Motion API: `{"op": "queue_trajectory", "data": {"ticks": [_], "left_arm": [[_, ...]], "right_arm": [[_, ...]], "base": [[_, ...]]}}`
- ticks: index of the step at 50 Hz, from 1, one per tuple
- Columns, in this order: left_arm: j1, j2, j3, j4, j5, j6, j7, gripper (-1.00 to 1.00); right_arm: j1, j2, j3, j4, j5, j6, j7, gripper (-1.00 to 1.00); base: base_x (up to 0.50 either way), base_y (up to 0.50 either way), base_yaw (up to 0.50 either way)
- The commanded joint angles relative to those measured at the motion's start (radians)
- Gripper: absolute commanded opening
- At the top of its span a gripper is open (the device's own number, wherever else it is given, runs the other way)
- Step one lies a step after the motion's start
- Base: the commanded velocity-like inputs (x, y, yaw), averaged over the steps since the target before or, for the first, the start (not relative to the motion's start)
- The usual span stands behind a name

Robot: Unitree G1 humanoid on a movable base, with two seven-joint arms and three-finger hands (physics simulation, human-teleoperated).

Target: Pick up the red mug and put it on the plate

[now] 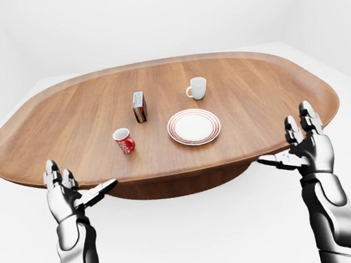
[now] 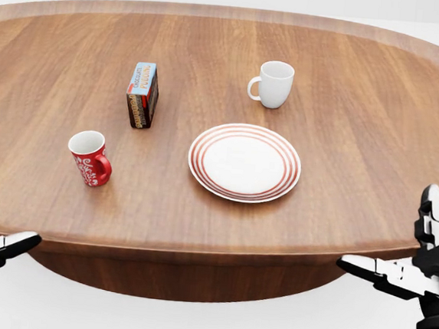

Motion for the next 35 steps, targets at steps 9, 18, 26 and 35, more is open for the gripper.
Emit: {"op": "queue_trajectory", "data": {"ticks": [9, 18, 26, 35], "left_arm": [[0.009, 0.023, 0.059, 0.014, -0.071, -0.037, 0.091, 1.0], [0.011, 0.022, 0.058, 0.002, -0.073, -0.032, 0.095, 1.0], [0.007, 0.02, 0.051, 0.012, -0.066, -0.039, 0.091, 1.0], [0.007, 0.021, 0.051, 0.013, -0.068, -0.039, 0.09, 1.0]], "right_arm": [[-0.007, -0.024, -0.043, -0.006, 0.021, 0.0, -0.006, 1.0], [-0.013, -0.025, -0.038, 0.004, 0.005, 0.0, -0.002, 1.0], [-0.012, -0.023, -0.031, 0.001, 0.004, 0.0, 0.005, 1.0], [-0.012, -0.022, -0.032, 0.0, 0.005, 0.0, 0.008, 1.0]], "base": [[0.0, 0.0, 0.0], [0.02, 0.0, 0.0], [0.22, 0.0, 0.0], [0.25, 0.0, 0.0]]}}
